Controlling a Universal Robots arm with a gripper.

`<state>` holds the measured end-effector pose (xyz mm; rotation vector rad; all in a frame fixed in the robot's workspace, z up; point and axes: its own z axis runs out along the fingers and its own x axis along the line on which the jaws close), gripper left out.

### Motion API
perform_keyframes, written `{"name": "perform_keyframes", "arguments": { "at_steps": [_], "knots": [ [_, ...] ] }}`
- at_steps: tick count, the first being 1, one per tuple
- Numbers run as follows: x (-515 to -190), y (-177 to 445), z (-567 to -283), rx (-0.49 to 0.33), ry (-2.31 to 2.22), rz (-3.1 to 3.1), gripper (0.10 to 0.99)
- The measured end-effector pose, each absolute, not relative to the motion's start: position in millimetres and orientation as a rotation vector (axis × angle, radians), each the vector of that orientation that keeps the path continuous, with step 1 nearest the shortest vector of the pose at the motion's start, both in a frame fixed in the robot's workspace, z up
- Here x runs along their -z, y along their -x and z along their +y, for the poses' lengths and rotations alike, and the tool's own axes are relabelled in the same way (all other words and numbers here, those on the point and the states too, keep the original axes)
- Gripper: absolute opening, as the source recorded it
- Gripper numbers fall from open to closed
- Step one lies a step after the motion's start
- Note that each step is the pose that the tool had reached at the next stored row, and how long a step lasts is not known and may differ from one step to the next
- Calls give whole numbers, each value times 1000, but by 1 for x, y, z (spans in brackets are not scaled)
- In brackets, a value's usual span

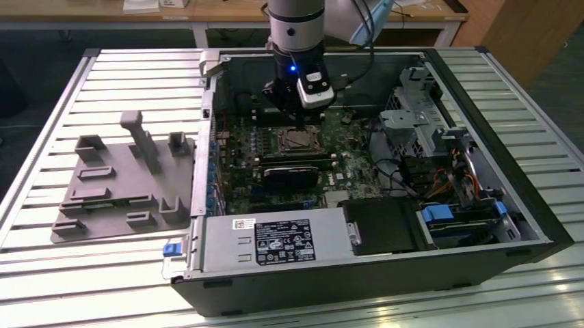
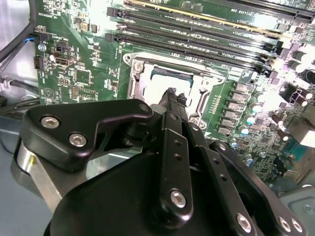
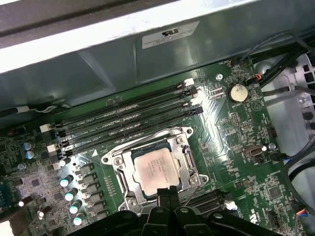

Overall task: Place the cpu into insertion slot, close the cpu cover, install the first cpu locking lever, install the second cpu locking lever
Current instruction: 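Install the first cpu locking lever, then install the second cpu locking lever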

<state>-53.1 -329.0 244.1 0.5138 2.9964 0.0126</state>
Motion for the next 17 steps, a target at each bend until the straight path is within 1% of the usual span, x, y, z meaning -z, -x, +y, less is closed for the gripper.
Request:
{"name": "perform_keyframes", "arguments": {
  "at_steps": [17],
  "knots": [
    [-248, 53, -329, -24, -502, 2999, 106]
  ]
}}
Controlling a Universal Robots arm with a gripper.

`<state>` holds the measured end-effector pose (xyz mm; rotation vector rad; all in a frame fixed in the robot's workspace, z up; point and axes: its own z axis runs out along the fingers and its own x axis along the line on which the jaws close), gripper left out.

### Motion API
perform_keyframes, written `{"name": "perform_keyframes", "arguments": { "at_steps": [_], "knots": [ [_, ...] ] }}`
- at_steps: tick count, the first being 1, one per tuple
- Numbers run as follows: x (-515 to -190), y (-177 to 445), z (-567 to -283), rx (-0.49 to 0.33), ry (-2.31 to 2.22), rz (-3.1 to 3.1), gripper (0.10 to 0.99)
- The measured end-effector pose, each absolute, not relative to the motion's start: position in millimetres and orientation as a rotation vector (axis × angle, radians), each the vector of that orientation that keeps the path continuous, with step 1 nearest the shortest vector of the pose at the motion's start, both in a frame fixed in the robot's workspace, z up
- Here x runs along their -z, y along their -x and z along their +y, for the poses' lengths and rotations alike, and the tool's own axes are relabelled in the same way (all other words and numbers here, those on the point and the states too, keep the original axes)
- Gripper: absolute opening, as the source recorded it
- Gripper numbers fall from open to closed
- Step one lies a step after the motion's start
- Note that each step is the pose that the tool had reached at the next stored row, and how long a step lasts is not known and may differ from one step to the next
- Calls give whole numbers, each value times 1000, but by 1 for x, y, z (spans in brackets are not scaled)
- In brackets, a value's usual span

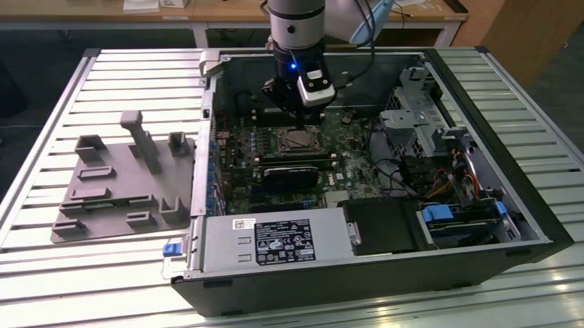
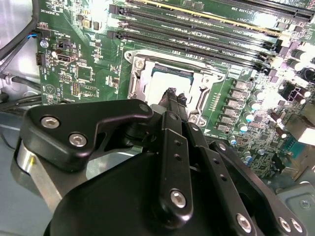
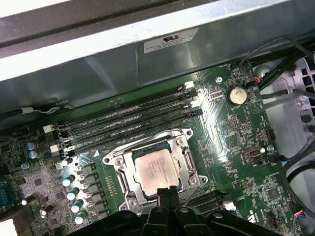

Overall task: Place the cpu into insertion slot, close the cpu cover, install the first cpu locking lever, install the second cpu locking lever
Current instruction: 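Install the second cpu locking lever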

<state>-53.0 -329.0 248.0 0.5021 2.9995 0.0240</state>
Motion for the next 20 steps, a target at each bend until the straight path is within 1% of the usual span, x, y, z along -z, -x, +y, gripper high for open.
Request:
{"name": "perform_keyframes", "arguments": {
  "at_steps": [8, 20],
  "knots": [
    [-248, 53, -332, -24, -502, 3000, 106],
    [-247, 53, -355, -34, -502, 3000, 106]
  ]
}}
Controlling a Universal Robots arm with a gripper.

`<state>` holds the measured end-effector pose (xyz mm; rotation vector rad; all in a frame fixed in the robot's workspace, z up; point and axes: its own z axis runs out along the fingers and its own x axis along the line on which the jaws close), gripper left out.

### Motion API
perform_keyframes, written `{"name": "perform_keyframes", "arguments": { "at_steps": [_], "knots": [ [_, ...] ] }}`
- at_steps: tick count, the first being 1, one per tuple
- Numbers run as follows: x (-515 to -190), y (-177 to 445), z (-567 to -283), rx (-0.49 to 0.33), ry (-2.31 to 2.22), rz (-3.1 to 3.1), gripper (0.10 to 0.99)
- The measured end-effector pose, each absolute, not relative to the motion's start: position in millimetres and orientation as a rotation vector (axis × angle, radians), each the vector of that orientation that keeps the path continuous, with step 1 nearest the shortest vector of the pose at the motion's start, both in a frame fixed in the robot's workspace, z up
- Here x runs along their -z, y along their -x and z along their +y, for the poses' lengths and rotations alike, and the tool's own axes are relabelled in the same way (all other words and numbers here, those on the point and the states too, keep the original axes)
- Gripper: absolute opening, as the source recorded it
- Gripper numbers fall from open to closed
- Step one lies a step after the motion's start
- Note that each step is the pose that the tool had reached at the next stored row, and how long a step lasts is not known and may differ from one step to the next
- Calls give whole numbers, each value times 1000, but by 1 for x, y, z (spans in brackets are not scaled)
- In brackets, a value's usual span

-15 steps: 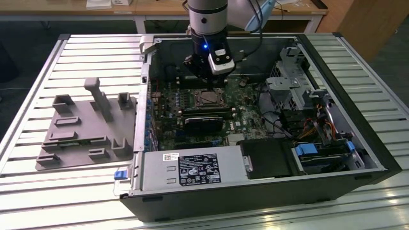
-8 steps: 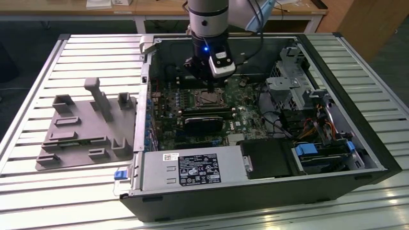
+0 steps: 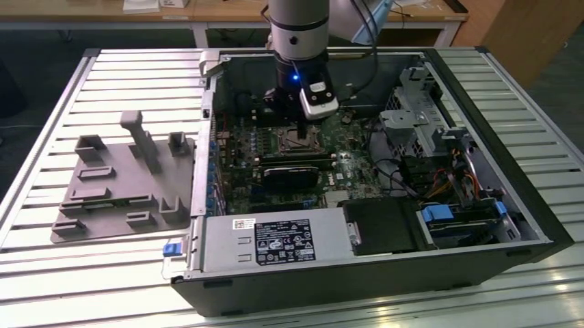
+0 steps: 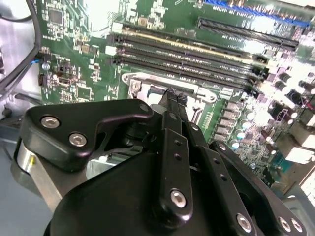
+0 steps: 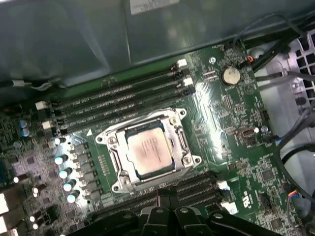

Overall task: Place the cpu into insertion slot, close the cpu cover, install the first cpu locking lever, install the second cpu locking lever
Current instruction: 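Install the second cpu locking lever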

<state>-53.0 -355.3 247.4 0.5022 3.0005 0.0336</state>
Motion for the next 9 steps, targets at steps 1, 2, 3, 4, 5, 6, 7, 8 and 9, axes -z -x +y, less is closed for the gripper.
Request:
{"name": "perform_keyframes", "arguments": {
  "at_steps": [1, 2, 3, 4, 5, 6, 7, 8, 9],
  "knots": [
    [-247, 53, -357, -37, -502, 3001, 106],
    [-247, 53, -358, -41, -502, 3001, 106],
    [-247, 53, -360, -42, -500, 3002, 106],
    [-246, 53, -361, -43, -498, 3002, 106],
    [-246, 53, -362, -44, -496, 3003, 106],
    [-246, 53, -363, -45, -494, 3003, 106],
    [-246, 53, -365, -46, -492, 3003, 106],
    [-245, 53, -366, -46, -489, 3004, 106],
    [-245, 53, -367, -47, -485, 3005, 106]
  ]
}}
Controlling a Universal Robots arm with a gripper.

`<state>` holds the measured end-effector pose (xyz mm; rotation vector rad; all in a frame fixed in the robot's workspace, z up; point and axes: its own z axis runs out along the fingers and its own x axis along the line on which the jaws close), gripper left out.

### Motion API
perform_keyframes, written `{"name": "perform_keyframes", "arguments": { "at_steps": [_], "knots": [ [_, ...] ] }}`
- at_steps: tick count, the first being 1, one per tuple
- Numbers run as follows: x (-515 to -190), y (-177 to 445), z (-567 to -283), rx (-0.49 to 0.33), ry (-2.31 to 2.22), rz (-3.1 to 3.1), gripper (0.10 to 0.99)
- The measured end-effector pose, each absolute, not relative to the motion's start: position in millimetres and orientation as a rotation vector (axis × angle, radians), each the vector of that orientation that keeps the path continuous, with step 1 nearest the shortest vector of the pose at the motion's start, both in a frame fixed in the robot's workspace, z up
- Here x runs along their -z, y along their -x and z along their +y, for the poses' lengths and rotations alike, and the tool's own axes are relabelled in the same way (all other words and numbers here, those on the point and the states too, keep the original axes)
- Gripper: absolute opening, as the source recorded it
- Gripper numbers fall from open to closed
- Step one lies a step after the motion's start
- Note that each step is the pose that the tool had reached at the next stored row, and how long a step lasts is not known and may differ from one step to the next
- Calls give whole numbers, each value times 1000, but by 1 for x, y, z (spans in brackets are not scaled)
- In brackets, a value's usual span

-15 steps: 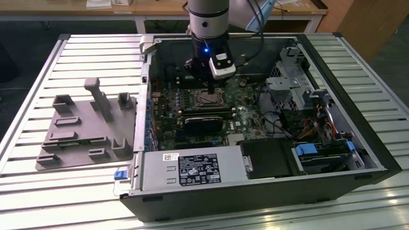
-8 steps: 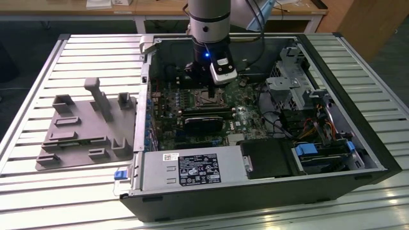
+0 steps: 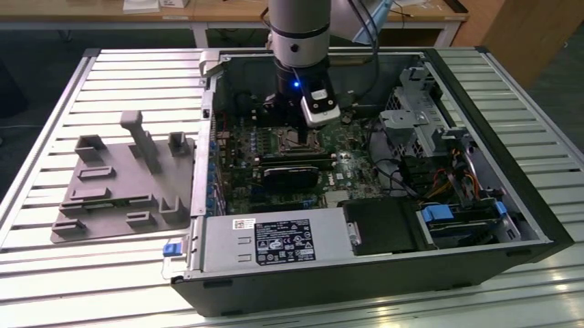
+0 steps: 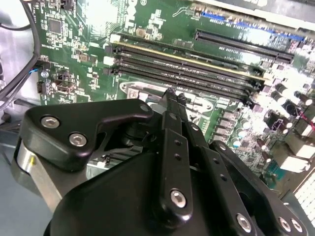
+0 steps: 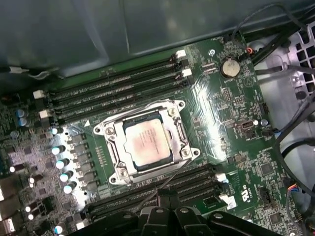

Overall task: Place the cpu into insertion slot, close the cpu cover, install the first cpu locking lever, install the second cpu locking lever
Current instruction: 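Install the second cpu locking lever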

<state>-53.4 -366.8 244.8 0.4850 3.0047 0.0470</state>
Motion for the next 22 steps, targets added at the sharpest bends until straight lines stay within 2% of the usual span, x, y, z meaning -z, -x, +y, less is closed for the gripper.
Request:
{"name": "perform_keyframes", "arguments": {
  "at_steps": [9, 22],
  "knots": [
    [-241, 56, -373, -100, -464, 3012, 106],
    [-238, 57, -375, -134, -465, 3014, 106]
  ]
}}
